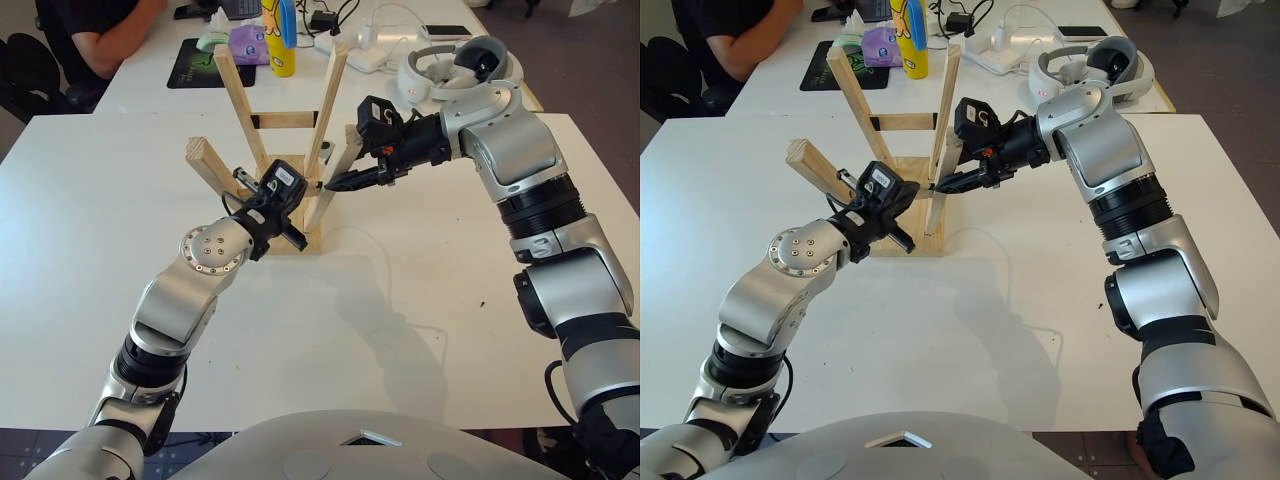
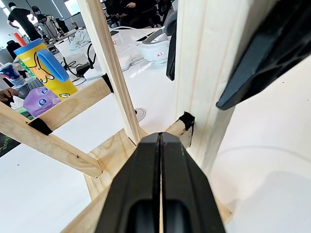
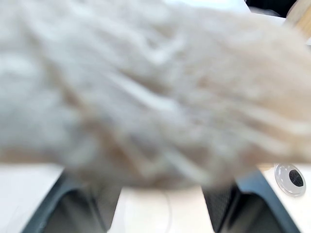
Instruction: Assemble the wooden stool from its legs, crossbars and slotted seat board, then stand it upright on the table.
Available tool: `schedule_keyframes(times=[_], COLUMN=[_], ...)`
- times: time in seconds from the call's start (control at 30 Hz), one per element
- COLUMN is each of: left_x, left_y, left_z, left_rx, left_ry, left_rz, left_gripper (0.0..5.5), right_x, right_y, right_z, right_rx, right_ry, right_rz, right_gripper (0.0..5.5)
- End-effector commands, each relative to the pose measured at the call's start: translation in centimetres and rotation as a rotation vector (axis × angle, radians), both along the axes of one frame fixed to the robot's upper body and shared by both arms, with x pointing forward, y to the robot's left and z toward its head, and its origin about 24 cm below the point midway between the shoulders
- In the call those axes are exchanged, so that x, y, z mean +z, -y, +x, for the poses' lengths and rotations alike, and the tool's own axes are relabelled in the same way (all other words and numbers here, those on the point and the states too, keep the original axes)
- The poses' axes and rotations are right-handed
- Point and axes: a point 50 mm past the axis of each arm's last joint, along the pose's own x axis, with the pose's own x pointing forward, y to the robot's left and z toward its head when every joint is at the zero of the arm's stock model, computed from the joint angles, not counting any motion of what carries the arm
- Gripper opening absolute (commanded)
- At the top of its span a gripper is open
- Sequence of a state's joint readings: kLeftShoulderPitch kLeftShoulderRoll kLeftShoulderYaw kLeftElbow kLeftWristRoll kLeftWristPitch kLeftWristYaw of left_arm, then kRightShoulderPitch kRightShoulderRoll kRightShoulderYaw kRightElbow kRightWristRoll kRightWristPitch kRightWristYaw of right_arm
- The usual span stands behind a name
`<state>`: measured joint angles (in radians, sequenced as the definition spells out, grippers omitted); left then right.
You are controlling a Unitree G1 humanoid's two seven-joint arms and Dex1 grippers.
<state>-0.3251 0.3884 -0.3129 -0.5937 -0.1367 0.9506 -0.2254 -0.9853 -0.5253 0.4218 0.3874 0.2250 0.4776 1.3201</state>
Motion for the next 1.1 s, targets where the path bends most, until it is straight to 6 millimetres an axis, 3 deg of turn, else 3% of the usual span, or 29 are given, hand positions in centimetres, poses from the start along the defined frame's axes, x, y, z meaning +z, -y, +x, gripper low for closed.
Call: schedule_keyframes(times=[0.03, 0.17, 0.23, 0.37, 0.53, 0.57, 0.67, 0.77, 0.83, 0.97, 1.1], left_x=[0.1, 3.3, 3.7, -0.2, -1.3, -0.6, 4.1, 5.2, 4.2, 0.9, -1.0], left_y=[-0.6, -0.6, -0.6, -0.4, -0.7, -0.6, -0.7, -1.2, -1.5, -2.1, -2.1], left_z=[0.7, 1.2, 1.3, 0.7, 0.6, 0.7, 0.5, -1.2, -2.1, -3.1, -3.3], left_rx=[0.055, 0.099, 0.107, 0.063, 0.068, 0.071, 0.079, 0.024, -0.036, -0.164, -0.194], left_ry=[0.01, 0.214, 0.236, 0.034, -0.031, 0.021, 0.371, 0.564, 0.587, 0.46, 0.388], left_rz=[-0.009, -0.135, -0.132, 0.005, 0.062, 0.031, -0.154, -0.165, -0.126, -0.03, 0.021], left_gripper=[0.0, 0.0, 0.0, 0.0, 0.0, 0.0, 0.0, 0.0, 0.0, 0.0, 0.0], right_x=[-5.9, -6.0, -6.0, -6.0, -5.9, -5.9, -6.0, -6.1, -6.1, -6.2, -6.3], right_y=[0.7, 0.8, 0.8, 0.7, 0.6, 0.6, 0.7, 0.8, 0.9, 1.2, 1.6], right_z=[-0.7, -0.7, -0.7, -0.7, -0.6, -0.6, -0.6, -0.7, -0.8, -0.8, -1.0], right_rx=[-0.063, -0.065, -0.064, -0.061, -0.058, -0.058, -0.061, -0.063, -0.063, -0.074, -0.081], right_ry=[-0.172, -0.172, -0.174, -0.174, -0.172, -0.172, -0.175, -0.179, -0.183, -0.184, -0.163], right_rz=[-0.159, -0.165, -0.167, -0.169, -0.171, -0.172, -0.172, -0.171, -0.169, -0.163, -0.105], right_gripper=[2.05, 2.05, 2.05, 2.05, 2.05, 2.05, 2.05, 2.05, 2.05, 2.05, 2.05])
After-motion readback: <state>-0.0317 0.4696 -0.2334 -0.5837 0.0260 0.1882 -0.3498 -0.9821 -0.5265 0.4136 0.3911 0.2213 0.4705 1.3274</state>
